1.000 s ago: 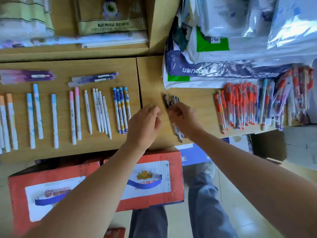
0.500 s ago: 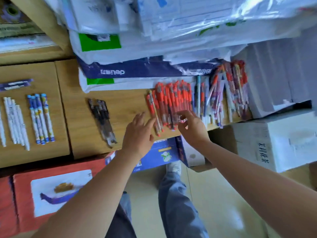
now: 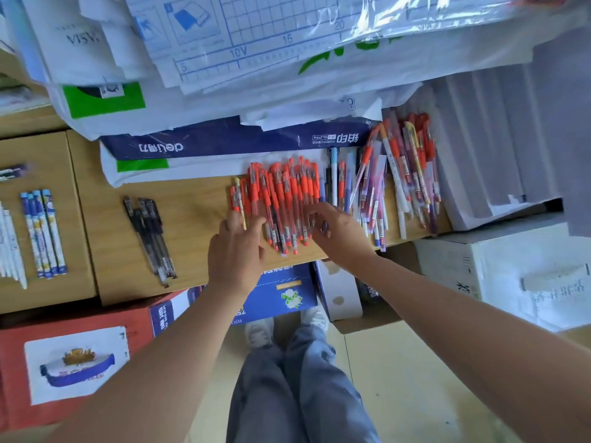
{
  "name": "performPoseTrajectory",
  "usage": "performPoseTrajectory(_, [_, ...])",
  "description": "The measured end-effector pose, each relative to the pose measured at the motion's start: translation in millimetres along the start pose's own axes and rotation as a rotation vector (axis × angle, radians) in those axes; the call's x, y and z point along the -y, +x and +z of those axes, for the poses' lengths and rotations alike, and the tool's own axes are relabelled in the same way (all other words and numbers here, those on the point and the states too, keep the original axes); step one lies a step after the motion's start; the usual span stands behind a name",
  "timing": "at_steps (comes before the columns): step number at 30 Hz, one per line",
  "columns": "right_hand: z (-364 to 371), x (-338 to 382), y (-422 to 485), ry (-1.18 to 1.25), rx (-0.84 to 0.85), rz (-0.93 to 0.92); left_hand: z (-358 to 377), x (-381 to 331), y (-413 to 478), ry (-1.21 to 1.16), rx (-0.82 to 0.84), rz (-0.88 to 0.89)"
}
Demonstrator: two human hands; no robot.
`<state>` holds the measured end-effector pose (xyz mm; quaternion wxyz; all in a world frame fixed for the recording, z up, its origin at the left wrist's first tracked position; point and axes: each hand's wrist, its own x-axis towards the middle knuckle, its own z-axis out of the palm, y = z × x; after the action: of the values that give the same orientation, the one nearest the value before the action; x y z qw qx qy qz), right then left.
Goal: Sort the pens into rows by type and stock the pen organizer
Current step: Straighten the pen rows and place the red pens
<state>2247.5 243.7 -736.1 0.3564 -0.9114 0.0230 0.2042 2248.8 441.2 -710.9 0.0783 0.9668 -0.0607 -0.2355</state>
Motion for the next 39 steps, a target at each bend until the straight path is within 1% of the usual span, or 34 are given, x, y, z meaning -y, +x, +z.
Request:
performPoseTrajectory(2, [2.5,4.6,1.8,0.01,0.026,-0.07,-0.7,-3.1,0.4,0.002,0.004,-0.017])
performPoseTrajectory(5, [13.7,18.1,5.5,-0.027,0.11,-0.173,-3.0,-7.0,2.5,-0.066,0.008,-0.032])
performPoseTrajectory(8, [21.6,27.8,10.4,-0.159,0.149,-0.154,-1.4,-1.7,3.4,-0.093,0.023,0.027])
performPoseTrajectory(12, [18.1,23.2,13.3,-0.263,0.068,-0.151,0.3,11.1,4.0,-0.096,0.001,0.066])
performPoseTrajectory(15, [13.7,17.2,13.5,-0.215,0.013,-0.091,-0.4,13.6,4.0,-0.136,-0.043,0.136])
performPoseTrajectory(17, [13.7,17.2,13.6,-0.181,0.014,-0.095,0.9,10.7,5.6,-0.124,-0.05,0.172])
performPoseTrajectory(24, [19.0,18.8,17.5,-0.094,-0.068,-0.054,5.2,14.5,13.2,-0.092,-0.019,0.049])
performPoseTrajectory(27, [18.7,21.0,19.5,-0.15,-0.109,0.044,6.7,15.3,15.8,-0.139,-0.034,-0.003])
performPoseTrajectory(29, [17.0,21.4,22.3,-0.208,-0.096,0.123,6.4,10.0,20.7,-0.155,-0.051,-0.007])
performPoseTrajectory(31, [14.9,19.5,24.4,-0.219,-0.082,0.163,6.5,2.1,28.3,-0.159,-0.058,-0.028])
performPoseTrajectory(36, [9.5,15.1,22.7,-0.188,-0.079,0.157,13.5,-13.8,47.7,-0.071,-0.015,-0.138])
performPoseTrajectory(39, [9.4,15.5,23.8,-0.187,-0.068,0.155,15.2,-13.2,53.1,-0.084,0.028,-0.157])
